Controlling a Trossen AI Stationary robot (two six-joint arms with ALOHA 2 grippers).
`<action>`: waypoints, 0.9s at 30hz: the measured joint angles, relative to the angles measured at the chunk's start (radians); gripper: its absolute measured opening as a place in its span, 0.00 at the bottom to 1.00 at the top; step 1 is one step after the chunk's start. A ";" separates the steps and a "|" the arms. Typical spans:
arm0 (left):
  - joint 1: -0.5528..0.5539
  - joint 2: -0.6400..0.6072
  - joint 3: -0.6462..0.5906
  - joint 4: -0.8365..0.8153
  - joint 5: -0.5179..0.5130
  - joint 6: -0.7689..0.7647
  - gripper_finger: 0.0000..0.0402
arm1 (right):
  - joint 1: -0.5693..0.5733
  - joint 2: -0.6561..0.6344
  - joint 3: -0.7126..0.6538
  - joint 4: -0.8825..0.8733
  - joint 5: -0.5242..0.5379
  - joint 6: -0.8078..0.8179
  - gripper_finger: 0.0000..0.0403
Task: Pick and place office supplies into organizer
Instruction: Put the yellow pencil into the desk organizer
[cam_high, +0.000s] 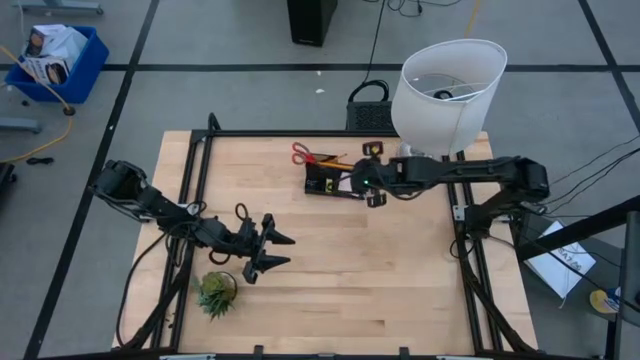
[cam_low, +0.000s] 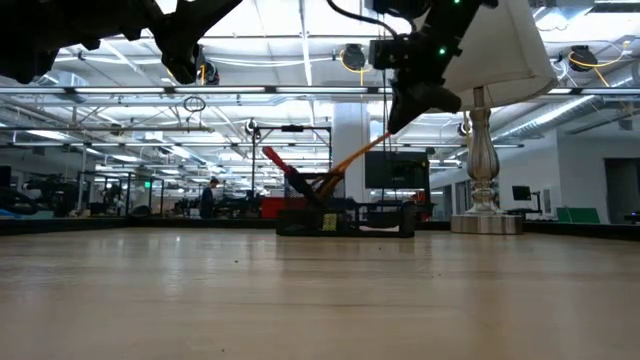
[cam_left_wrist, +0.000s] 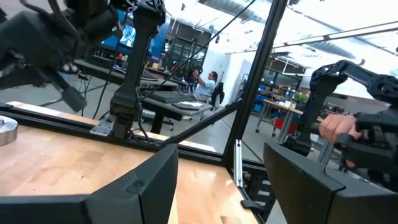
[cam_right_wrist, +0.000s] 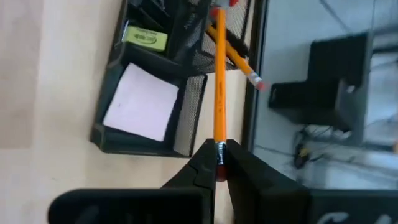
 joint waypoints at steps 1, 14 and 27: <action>0.000 0.000 0.000 0.000 0.000 0.000 0.61 | -0.001 0.009 0.000 0.014 0.000 -0.050 0.04; -0.001 0.000 0.000 -0.017 0.000 -0.008 0.61 | 0.003 0.018 0.001 0.290 0.041 -0.507 0.05; -0.005 0.000 0.000 -0.032 -0.001 -0.014 0.61 | 0.051 0.025 0.000 0.248 0.105 -0.777 0.05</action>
